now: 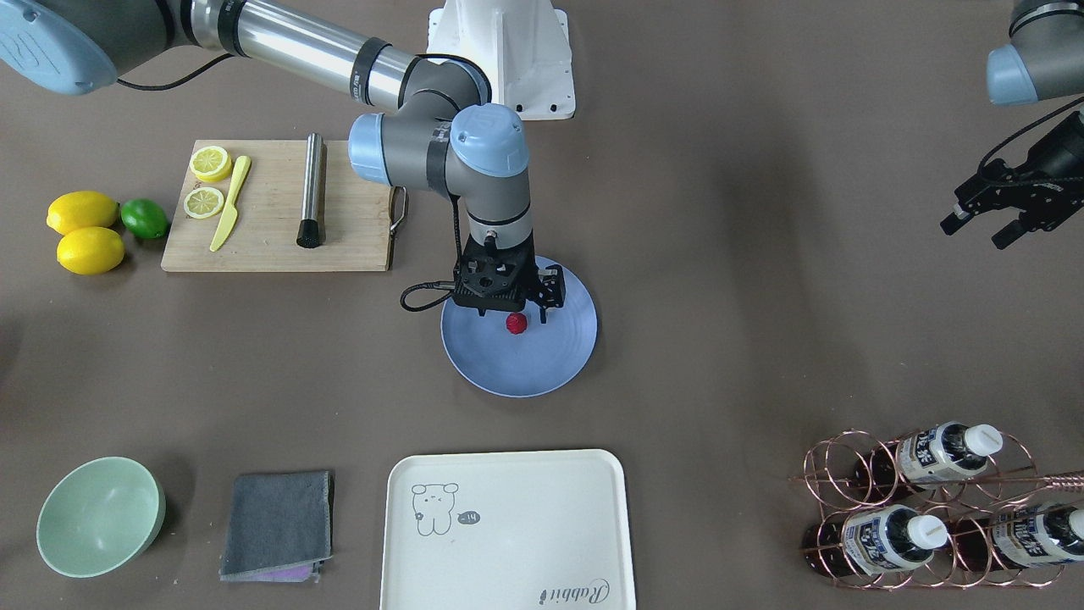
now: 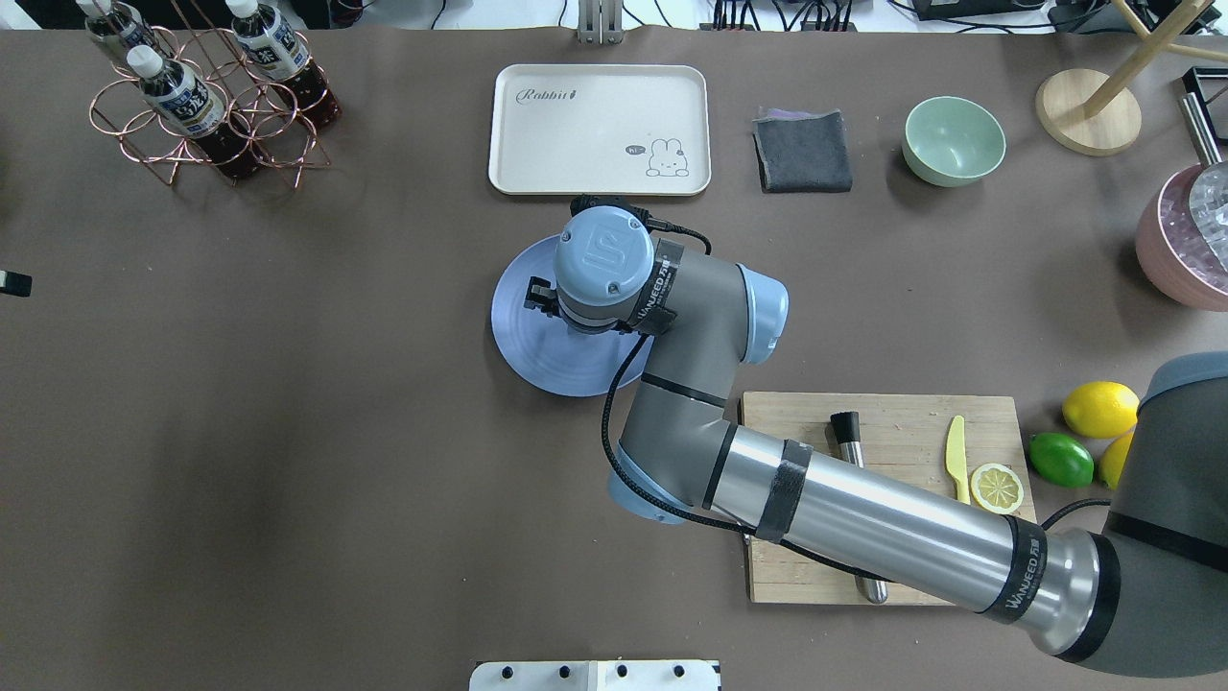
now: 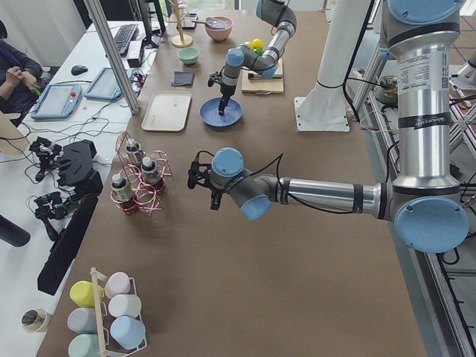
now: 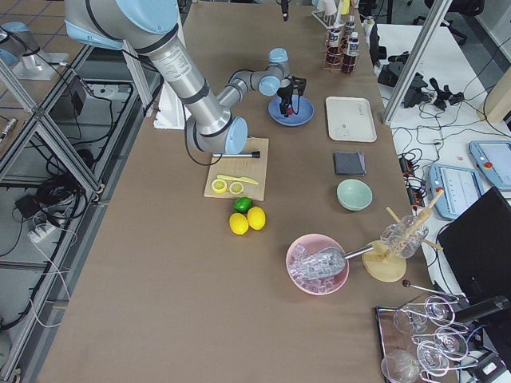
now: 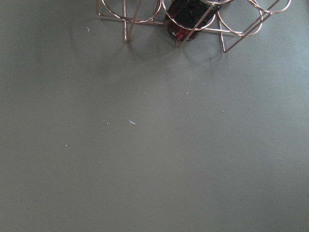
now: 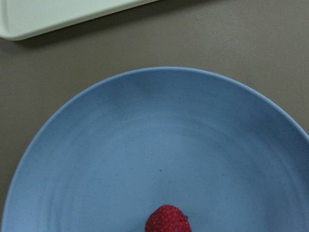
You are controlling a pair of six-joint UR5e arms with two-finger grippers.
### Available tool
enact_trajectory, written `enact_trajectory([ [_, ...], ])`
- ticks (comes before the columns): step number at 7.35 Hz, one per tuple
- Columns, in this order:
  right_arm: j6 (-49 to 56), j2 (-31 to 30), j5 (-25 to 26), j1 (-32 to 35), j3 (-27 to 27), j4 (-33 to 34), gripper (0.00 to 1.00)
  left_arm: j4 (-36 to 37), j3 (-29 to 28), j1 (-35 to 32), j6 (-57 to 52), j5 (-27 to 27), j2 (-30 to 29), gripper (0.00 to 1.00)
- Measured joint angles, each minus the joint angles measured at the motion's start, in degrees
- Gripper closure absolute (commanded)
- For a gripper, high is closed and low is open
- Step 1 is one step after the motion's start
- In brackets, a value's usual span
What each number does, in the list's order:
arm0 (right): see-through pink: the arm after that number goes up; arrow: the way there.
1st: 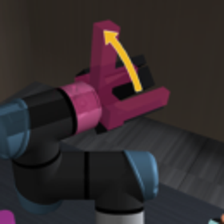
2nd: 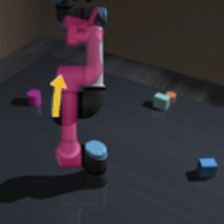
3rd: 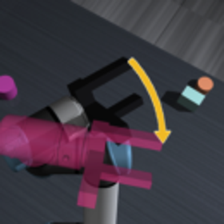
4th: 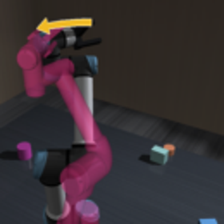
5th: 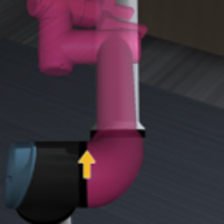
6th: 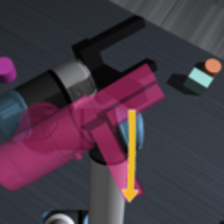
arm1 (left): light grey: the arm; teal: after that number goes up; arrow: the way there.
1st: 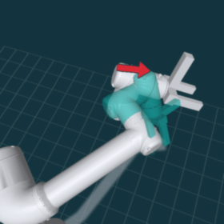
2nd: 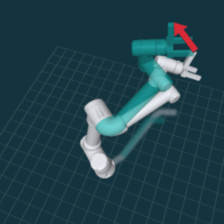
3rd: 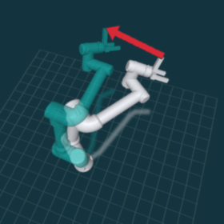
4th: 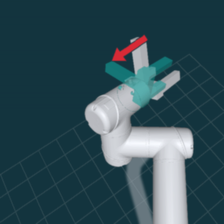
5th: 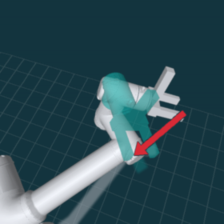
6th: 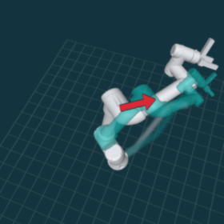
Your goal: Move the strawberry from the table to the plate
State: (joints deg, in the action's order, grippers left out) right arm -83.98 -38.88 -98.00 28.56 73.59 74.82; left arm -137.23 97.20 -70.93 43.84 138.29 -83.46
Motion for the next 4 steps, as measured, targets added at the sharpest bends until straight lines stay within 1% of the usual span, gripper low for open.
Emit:
enact_trajectory([
  [2, 3.5, -0.6, -4.4, 4.0, 2.3, 2.5, 0.0, 0.8, -0.5, -0.5, -1.9, 0.1, 0.2, 0.02],
  [3, 7.2, -1.9, -7.1, 6.8, 5.0, 5.5, 0.0, 3.1, -0.6, -2.3, -6.0, 0.7, 0.8, 0.02],
  [4, 11.6, -4.6, -10.0, 10.1, 8.4, 8.2, 0.0, 7.9, -0.5, -5.4, -12.5, 1.4, 1.0, 0.02],
])
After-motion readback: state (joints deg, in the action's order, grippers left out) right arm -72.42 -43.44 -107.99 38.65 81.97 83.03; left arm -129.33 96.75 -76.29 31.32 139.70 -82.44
